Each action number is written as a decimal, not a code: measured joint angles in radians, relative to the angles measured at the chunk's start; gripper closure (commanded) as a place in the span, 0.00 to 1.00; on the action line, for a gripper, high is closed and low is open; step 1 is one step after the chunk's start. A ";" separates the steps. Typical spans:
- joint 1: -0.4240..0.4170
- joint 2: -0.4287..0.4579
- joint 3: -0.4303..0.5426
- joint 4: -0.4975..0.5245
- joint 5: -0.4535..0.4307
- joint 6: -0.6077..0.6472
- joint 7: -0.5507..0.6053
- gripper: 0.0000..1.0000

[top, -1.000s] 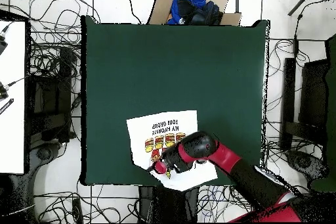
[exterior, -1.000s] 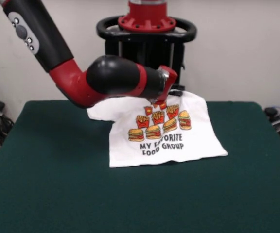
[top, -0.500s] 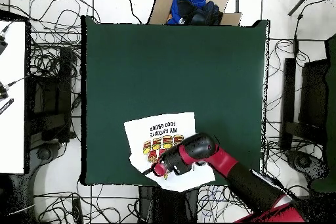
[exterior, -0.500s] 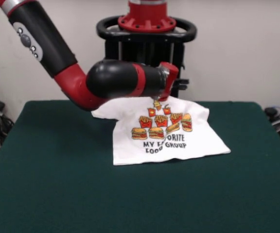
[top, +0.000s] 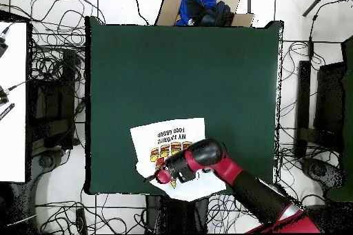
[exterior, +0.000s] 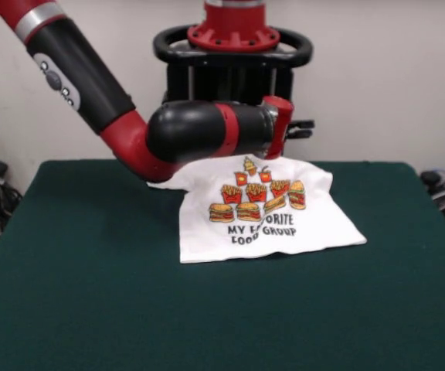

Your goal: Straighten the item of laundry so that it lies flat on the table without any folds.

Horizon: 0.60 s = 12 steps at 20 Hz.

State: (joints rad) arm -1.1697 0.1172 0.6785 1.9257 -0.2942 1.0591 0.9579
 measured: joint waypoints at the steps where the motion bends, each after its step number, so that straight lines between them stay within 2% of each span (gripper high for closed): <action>1: -0.001 0.005 0.002 -0.001 0.000 0.000 0.000 1.00; 12: -0.022 0.029 0.066 0.005 0.000 -0.002 0.000 1.00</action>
State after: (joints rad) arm -1.1915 0.1463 0.7446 1.9309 -0.2943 1.0575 0.9579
